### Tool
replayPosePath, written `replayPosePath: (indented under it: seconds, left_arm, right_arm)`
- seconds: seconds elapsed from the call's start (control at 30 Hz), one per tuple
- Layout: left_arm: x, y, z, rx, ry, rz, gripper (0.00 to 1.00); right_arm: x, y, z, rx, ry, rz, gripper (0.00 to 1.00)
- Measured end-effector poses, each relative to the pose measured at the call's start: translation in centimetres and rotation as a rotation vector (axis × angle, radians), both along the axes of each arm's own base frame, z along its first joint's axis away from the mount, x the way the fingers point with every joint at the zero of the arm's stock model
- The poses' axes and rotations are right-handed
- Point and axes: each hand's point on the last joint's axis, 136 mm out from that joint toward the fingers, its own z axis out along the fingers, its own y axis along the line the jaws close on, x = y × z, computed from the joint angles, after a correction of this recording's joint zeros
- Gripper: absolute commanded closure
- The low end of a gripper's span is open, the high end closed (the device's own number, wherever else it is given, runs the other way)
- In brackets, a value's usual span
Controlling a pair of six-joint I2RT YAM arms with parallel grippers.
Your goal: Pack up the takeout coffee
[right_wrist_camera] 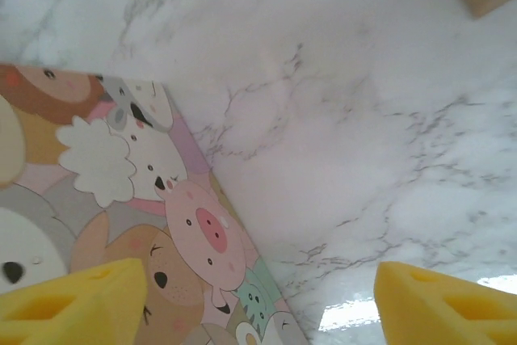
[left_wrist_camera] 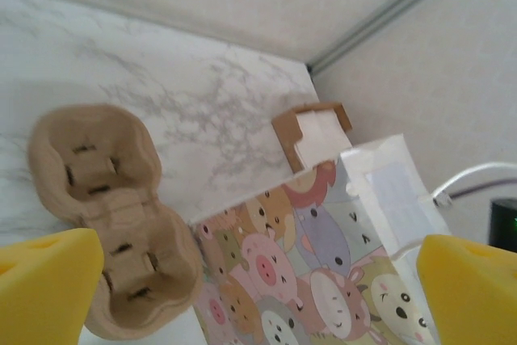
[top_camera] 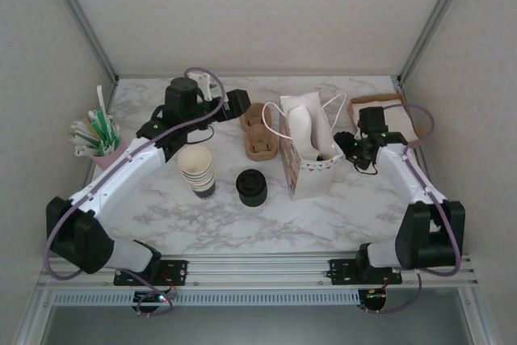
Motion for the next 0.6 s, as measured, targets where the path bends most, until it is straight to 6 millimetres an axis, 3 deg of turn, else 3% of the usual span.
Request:
replayPosePath:
  seconds: [0.13,0.3,0.5,0.6]
  left_arm:
    - [-0.3,2.9,2.6,0.030,-0.079,0.119,0.00]
    - [-1.2,7.0,4.4,0.076,-0.143,0.291,0.00]
    - [-3.3,11.8,4.3,0.128,-0.179,0.486,0.00]
    - [-4.4,13.5,3.9,0.143,-0.191,0.555,0.00]
  right_arm:
    - [-0.5,-1.4,2.4,-0.070,-0.075,-0.020,0.02]
    - [-1.3,-2.9,5.3,-0.142,-0.172,-0.054,0.01]
    - [-2.7,-4.5,9.2,-0.209,-0.311,-0.092,0.01]
    - [-3.8,-5.3,9.9,-0.245,-0.363,-0.108,0.01]
